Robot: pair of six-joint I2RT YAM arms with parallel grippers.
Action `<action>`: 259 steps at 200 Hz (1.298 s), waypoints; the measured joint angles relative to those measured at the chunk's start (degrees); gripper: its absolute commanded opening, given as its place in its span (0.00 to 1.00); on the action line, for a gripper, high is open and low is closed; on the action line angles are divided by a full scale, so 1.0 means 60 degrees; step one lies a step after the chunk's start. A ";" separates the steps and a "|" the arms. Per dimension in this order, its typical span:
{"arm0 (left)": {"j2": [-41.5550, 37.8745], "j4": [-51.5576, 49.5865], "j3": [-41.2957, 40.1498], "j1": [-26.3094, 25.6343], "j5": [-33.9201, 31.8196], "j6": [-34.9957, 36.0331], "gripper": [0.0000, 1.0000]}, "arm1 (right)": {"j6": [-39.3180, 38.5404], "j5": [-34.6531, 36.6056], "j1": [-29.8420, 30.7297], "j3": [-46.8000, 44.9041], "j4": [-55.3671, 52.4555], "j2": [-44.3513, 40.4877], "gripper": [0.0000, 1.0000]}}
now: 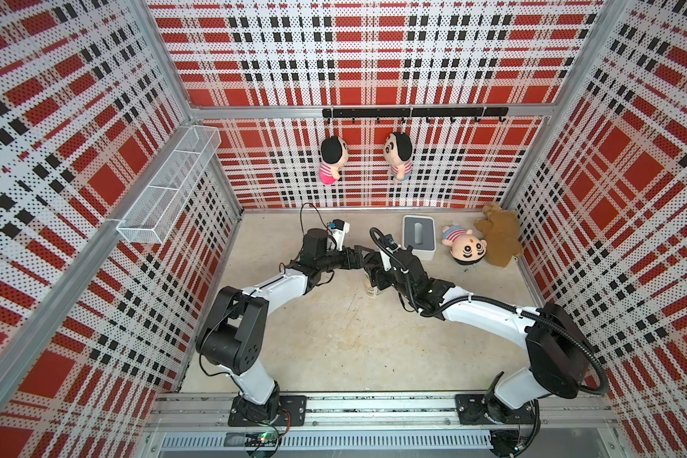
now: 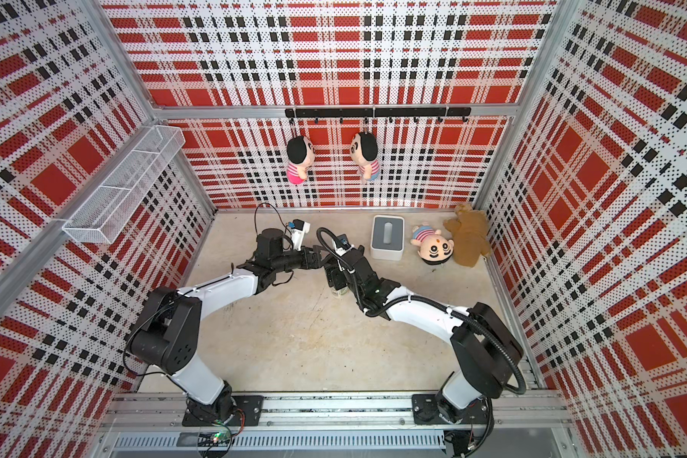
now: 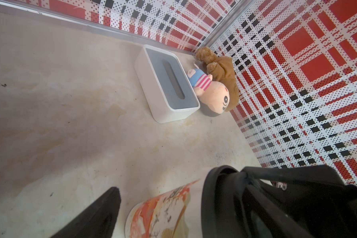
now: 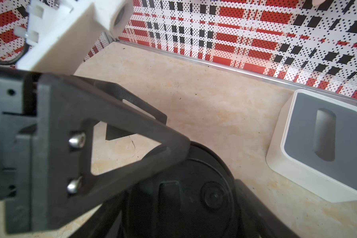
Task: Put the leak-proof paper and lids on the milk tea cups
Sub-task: Secure the cup lid on the cup.
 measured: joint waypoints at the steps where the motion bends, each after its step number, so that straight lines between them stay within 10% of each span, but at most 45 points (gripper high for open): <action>1: 0.0000 -0.0007 0.0004 0.0000 0.0004 0.0004 0.96 | 0.0004 0.0000 0.0000 -0.0004 0.0000 0.0000 0.76; 259: -0.0189 0.0321 -0.0627 0.0018 0.0350 0.0342 0.93 | 0.0226 -0.1453 -0.0375 0.1198 -0.2608 -0.0324 0.95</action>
